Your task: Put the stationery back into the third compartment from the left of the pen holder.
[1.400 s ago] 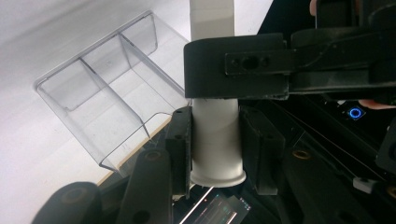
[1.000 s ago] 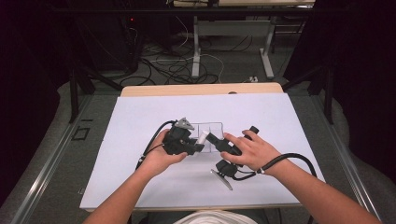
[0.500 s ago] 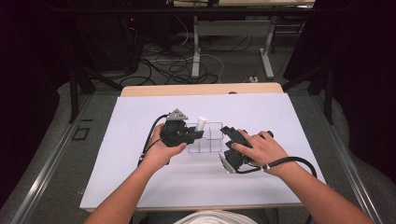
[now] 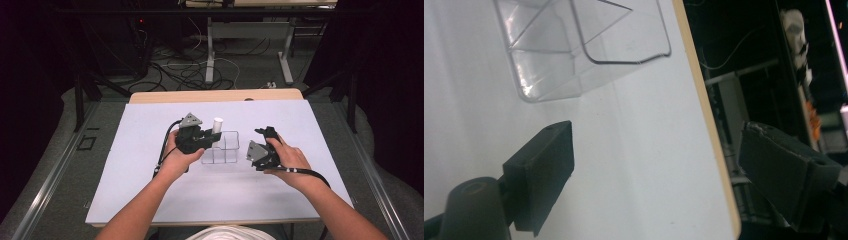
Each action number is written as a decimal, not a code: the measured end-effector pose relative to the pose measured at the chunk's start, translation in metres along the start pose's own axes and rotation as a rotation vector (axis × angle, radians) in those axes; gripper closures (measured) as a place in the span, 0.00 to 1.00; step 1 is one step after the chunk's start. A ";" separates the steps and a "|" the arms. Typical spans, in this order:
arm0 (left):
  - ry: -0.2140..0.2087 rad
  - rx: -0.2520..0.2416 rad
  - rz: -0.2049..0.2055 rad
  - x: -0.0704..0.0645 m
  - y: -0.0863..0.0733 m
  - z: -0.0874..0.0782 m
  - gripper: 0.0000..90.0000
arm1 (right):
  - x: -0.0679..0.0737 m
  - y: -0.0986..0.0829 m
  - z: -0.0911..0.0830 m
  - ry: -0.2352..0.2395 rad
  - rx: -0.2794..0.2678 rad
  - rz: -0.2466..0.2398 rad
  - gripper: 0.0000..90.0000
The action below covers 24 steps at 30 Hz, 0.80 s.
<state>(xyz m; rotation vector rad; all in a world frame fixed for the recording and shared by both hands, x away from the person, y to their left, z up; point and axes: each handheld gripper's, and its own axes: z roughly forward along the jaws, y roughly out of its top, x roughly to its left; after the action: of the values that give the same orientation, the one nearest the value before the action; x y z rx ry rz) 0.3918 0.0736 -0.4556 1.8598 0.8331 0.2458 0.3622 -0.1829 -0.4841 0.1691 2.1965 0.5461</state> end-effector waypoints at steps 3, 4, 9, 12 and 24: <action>0.006 -0.023 -0.016 -0.001 0.000 0.003 0.78 | -0.005 -0.008 0.000 0.010 -0.017 0.145 0.12; 0.009 -0.030 -0.023 -0.001 0.001 0.004 0.78 | -0.006 -0.011 0.000 0.005 -0.021 0.181 0.10; 0.016 -0.072 -0.049 -0.006 0.000 0.011 0.78 | -0.009 -0.024 0.001 -0.007 -0.033 0.328 0.04; 0.027 -0.095 -0.065 -0.011 -0.001 0.016 0.78 | -0.007 -0.031 0.002 -0.011 -0.041 0.399 0.03; 0.052 -0.148 -0.084 -0.028 -0.007 0.037 0.78 | -0.001 -0.049 0.005 -0.013 -0.089 0.596 0.00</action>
<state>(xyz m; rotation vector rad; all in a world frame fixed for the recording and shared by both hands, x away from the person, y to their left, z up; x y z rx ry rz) 0.3873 0.0296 -0.4721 1.6830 0.9027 0.2956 0.3699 -0.2248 -0.5081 0.7904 2.0887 0.9603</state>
